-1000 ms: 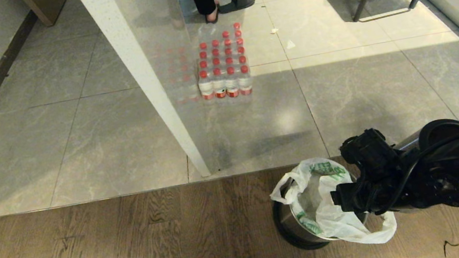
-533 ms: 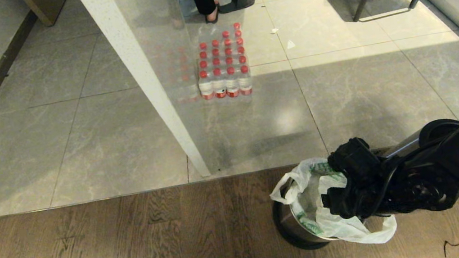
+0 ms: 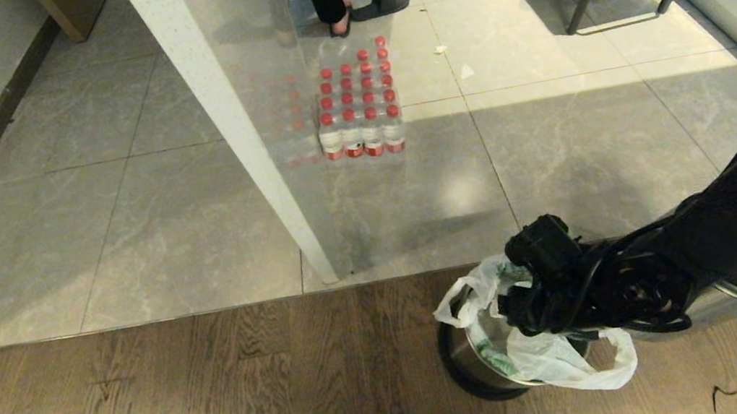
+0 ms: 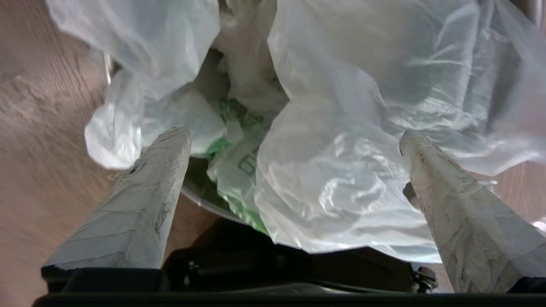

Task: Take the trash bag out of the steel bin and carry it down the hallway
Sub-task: Pick up the trash bag

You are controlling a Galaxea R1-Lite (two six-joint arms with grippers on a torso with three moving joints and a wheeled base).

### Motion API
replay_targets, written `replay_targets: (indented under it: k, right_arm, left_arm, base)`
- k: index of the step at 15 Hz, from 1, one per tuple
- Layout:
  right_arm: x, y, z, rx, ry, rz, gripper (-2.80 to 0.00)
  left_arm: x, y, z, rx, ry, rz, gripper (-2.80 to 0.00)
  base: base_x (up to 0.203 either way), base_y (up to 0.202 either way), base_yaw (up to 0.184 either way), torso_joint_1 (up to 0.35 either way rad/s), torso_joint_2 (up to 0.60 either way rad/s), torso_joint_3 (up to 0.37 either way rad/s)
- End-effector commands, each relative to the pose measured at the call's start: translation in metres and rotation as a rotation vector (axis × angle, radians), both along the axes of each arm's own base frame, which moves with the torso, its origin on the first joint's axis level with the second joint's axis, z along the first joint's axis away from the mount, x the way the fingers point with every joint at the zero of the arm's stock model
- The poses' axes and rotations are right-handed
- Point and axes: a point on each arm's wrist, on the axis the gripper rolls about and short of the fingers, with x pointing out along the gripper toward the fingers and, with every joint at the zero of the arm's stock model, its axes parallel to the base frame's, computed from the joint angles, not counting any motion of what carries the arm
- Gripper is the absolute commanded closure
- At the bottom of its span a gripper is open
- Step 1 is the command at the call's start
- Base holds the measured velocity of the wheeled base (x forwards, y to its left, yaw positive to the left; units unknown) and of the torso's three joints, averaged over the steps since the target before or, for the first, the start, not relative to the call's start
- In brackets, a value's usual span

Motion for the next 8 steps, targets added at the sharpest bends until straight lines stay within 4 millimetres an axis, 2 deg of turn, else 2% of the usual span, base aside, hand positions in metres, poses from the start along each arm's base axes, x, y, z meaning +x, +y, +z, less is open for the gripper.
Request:
replay_targets:
  k: [1,5,8]
  right_arm:
    - [0.003,0.002,-0.006,-0.004,0.009,-0.005,-2.80]
    - [0.008,0.004,-0.012,-0.008,0.018,-0.010,-2.80]
    - [0.019,0.010,-0.004,0.023,-0.023,-0.022,-2.80]
  left_arm:
    - [0.000,0.000,0.000,-0.001,-0.001,0.000,0.00]
    - [0.000,0.000,0.000,-0.001,-0.001,0.000,0.00]
    - [0.000,0.000,0.000,-0.001,-0.001,0.000,0.00]
  base:
    - [0.000,0.000,0.000,0.000,0.00,0.000]
    - [0.000,0.000,0.000,0.000,0.00,0.000]
    - [0.000,0.000,0.000,0.000,0.00,0.000]
